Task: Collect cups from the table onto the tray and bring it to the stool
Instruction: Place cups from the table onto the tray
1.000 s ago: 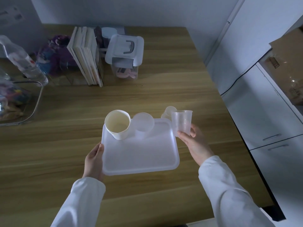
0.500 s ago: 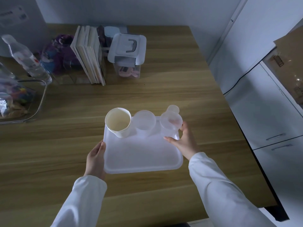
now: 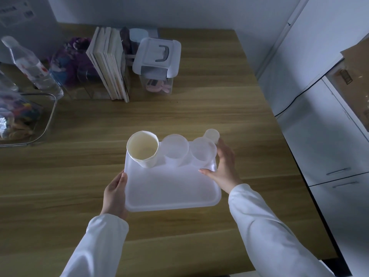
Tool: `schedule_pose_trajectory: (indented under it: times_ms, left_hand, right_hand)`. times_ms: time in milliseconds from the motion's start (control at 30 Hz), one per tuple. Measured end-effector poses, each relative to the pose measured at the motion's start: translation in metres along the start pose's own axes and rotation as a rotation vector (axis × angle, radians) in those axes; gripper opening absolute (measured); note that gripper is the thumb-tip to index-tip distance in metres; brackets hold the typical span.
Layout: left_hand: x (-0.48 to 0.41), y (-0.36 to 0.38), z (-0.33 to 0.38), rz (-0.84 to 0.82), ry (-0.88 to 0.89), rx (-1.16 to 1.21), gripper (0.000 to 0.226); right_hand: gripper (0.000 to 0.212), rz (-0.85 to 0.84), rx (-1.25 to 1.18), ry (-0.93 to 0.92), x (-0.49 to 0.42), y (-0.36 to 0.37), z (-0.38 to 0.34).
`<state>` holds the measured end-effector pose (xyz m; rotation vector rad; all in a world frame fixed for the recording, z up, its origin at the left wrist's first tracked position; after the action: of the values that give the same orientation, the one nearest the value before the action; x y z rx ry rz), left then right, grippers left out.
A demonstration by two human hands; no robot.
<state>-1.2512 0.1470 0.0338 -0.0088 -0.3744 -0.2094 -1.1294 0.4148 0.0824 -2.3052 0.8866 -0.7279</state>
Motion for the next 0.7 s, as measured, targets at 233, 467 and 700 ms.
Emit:
schedule_pose_trajectory:
  times_ms: [233, 467, 700]
  left_hand:
    - [-0.012, -0.006, -0.003, 0.070, -0.008, 0.005, 0.024]
    - [-0.026, -0.011, -0.007, 0.128, -0.031, -0.008, 0.027]
    - [-0.037, -0.016, -0.009, 0.159, -0.039, -0.001, 0.028]
  right_hand:
    - [0.070, -0.017, -0.065, 0.208, -0.027, -0.056, 0.029]
    - [0.068, 0.022, 0.476, -0.006, -0.092, -0.028, -0.005]
    - [0.065, -0.099, 0.744, 0.016, -0.122, 0.012, 0.000]
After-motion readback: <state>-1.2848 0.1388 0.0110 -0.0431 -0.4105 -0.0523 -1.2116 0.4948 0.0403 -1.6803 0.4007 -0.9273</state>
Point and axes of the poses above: each hand's wrist, its own x-axis away from the middle knuckle, its own y-axis out of the palm, z = x × y, the point moved 8 cm from there along -x, towards the middle knuckle, and after that the axes turned 12 degrees about y, right-handed, at the moved point
